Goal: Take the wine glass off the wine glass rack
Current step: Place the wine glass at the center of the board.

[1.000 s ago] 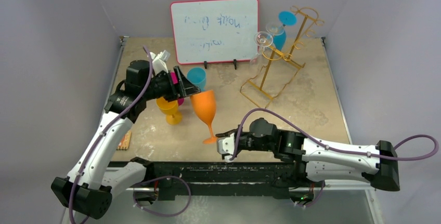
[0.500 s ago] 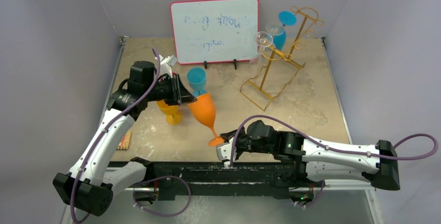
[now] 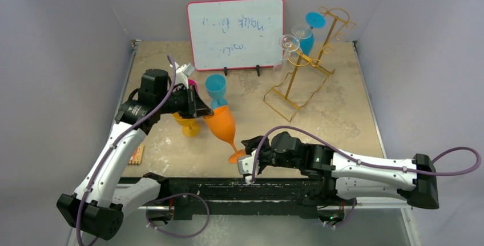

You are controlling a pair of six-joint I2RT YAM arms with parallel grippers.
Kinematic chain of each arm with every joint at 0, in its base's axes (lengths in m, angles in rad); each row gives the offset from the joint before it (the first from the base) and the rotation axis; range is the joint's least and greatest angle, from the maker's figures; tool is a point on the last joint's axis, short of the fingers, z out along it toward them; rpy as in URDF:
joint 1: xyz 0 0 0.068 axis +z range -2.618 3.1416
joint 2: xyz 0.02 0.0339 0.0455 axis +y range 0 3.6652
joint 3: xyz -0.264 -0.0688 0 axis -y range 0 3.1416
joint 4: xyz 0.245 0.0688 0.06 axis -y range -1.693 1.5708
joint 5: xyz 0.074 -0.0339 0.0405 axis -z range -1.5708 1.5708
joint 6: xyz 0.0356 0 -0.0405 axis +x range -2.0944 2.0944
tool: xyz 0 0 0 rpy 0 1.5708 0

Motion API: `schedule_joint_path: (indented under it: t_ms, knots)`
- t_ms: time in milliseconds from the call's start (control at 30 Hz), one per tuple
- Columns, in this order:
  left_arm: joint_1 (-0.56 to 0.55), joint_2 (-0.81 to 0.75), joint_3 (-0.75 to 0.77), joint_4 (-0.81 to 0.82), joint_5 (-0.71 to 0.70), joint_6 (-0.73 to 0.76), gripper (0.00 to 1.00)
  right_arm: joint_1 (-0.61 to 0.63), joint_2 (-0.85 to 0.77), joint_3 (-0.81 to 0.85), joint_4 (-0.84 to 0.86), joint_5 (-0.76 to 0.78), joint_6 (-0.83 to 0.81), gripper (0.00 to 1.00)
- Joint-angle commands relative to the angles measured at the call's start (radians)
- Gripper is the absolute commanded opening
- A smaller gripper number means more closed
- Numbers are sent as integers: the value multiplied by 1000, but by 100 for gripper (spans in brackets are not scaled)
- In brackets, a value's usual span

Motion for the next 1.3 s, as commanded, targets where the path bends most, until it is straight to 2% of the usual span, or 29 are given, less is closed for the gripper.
schedule_joint_path:
  t_ms: [0,233,333,500,833,933,1033,1133,1267]
  knots:
    - [-1,-26,-1,20,5,21,0,-3,-18,41,86,15,5,46]
    - [0,-29,-10,2,-40,26,0,-3,0,48,103,4,25,48]
    - [-1,-30,0,-12,-76,30,0,-3,-5,35,137,27,41,52]
    - [0,-35,-19,-33,-270,29,0,-3,-25,21,159,11,53,58]
    - [0,-24,11,-8,-339,6,0,-3,-53,-5,166,14,89,70]
    - [0,-26,-22,17,-399,-22,0,-3,-73,-20,169,20,106,73]
    - [0,-27,-66,75,-368,-61,0,-3,-91,-34,171,34,127,75]
    - [-2,-40,-86,121,-396,-92,0,-3,-118,-51,189,49,152,79]
    - [-48,-56,-72,136,-533,-92,0,-3,-168,-92,278,68,228,85]
